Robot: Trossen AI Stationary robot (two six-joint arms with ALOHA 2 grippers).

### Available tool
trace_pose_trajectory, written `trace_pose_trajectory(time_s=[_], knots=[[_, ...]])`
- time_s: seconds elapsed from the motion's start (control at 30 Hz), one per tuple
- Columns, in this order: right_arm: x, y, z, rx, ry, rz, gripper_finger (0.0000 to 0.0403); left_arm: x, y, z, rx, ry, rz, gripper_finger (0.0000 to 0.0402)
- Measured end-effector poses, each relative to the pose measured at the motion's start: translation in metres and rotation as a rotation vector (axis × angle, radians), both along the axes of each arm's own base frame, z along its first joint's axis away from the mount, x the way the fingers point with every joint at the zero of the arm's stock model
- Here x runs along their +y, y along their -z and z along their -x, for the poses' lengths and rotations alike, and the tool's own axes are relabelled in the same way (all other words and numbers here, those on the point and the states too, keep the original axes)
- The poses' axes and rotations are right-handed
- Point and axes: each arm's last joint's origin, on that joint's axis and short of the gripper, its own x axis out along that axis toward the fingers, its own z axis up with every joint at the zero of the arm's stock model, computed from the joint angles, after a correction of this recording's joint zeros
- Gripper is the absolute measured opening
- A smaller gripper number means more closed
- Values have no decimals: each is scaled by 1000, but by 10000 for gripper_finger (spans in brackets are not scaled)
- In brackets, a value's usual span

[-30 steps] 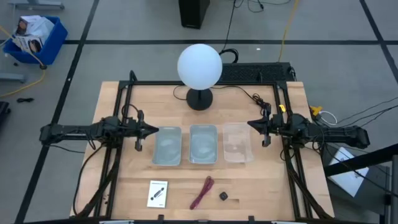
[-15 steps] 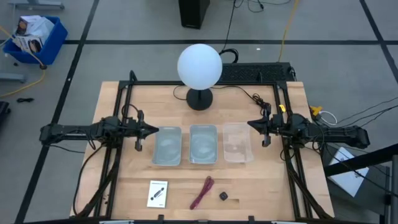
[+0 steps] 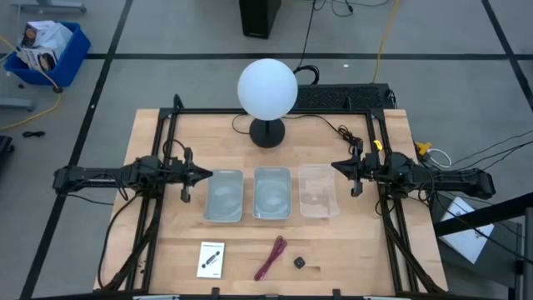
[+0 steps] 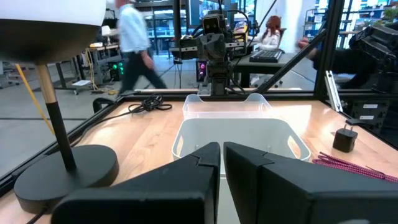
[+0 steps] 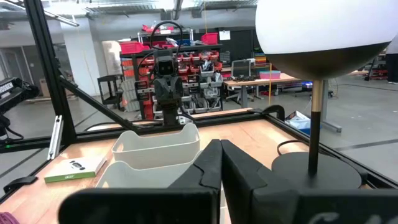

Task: Pick and place items into bin

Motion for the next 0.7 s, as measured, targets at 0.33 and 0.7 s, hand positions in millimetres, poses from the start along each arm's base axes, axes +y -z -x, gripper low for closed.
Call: trace_pose_trajectory(time_s=[0.33,0.7], knots=[[0,0,0,0,0,0,0,0,0,0,0,0,0,31],[0,0,0,1,0,0,0,0,0,0,0,0,0,31]])
